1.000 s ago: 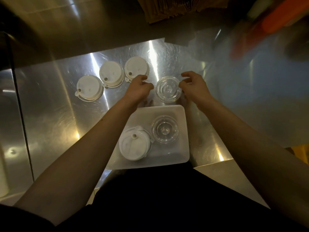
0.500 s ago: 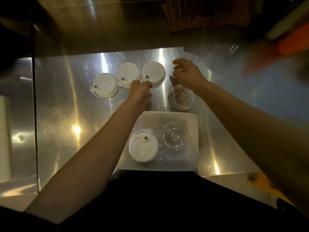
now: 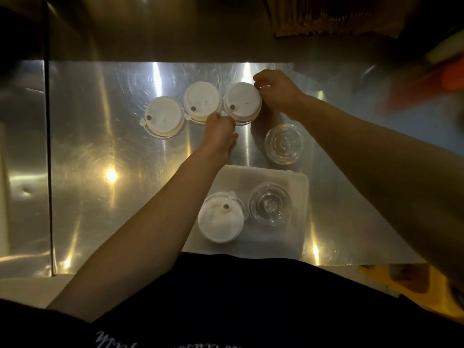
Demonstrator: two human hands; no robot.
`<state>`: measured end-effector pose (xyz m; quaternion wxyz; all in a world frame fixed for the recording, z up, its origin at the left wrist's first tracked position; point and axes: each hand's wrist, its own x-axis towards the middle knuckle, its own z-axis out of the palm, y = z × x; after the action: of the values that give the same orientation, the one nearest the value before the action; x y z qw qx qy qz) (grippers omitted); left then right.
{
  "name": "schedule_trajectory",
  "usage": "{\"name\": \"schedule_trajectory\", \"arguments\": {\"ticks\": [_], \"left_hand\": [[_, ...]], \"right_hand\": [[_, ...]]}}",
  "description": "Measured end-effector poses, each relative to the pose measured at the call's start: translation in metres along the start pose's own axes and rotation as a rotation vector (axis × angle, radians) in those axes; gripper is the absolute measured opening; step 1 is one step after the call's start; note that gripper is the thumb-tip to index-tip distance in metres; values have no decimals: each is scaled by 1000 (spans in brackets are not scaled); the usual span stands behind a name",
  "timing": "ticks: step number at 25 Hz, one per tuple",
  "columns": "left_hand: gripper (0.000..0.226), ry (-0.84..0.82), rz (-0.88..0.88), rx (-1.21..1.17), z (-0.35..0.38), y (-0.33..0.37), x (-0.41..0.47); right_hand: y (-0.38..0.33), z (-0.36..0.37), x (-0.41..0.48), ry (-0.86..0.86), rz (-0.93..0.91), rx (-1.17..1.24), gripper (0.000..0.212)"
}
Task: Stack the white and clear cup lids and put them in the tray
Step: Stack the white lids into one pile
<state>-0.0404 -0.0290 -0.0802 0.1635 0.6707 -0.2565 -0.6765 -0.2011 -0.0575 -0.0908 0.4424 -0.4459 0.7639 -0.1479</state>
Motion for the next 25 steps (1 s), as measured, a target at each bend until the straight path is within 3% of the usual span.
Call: {"name": "schedule_trajectory", "arguments": {"ticks": [6, 18, 23, 25], "left_hand": [[20, -37, -59, -101, 0, 7, -3], [30, -43, 19, -159, -19, 1, -15], [12, -28, 91, -100, -36, 7, -18], [26, 0, 109, -99, -45, 8, -13]], "right_hand": [[7, 4, -1, 1, 67, 127, 44], [4, 13, -29, 41, 35, 250, 42], [-7, 15, -35, 50, 31, 404, 41], [-15, 17, -35, 44, 20, 409, 40]]}}
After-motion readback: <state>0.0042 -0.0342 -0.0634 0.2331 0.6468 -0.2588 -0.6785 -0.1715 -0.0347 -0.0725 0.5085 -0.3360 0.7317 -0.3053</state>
